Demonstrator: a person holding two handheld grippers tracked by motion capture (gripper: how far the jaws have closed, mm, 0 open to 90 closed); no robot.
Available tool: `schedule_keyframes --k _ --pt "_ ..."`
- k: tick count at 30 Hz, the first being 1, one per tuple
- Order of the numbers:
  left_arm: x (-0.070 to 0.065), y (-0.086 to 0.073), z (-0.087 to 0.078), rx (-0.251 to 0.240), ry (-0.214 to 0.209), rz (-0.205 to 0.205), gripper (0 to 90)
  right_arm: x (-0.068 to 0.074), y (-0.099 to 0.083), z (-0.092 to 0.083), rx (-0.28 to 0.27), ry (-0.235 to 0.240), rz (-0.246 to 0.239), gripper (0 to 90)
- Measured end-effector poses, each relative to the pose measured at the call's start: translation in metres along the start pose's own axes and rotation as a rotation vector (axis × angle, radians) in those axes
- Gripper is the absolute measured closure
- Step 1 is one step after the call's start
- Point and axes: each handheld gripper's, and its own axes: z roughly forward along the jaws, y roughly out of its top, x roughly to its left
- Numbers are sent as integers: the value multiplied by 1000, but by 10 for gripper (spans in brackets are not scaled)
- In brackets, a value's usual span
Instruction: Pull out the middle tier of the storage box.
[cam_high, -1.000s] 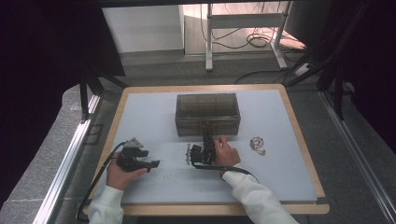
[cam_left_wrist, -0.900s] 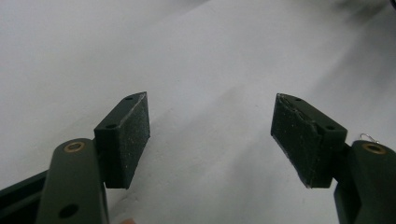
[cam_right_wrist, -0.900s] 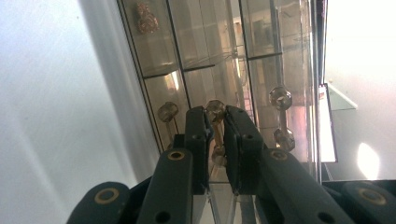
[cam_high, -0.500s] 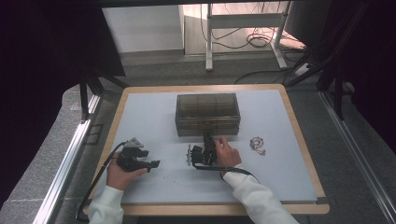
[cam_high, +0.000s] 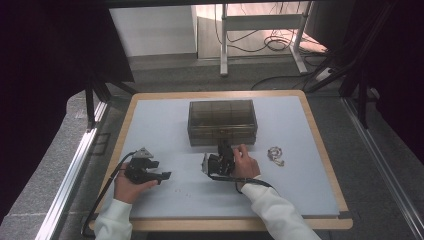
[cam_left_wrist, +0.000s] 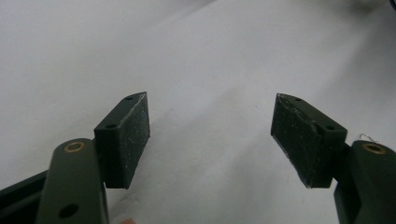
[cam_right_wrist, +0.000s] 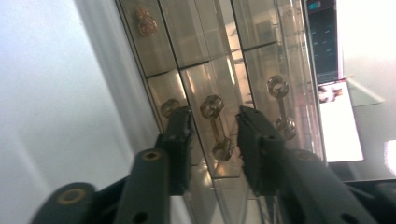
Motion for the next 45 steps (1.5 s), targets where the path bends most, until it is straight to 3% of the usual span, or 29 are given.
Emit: schedule_keyframes --k 16,22,25,28,45 --pt "0 1 0 2 1 2 286 -19 -26 -11 -16 109 184 554" --pt "0 1 1 2 1 2 286 -29 -39 -16 -10 154 282 543" --pt "0 1 1 3 1 2 286 -30 -45 -18 -14 162 326 540" --pt "0 1 1 2 2 2 286 -33 -51 -19 -5 165 333 537" --pt "-1 1 1 -1 5 2 286 -44 -83 -25 -2 240 549 532"
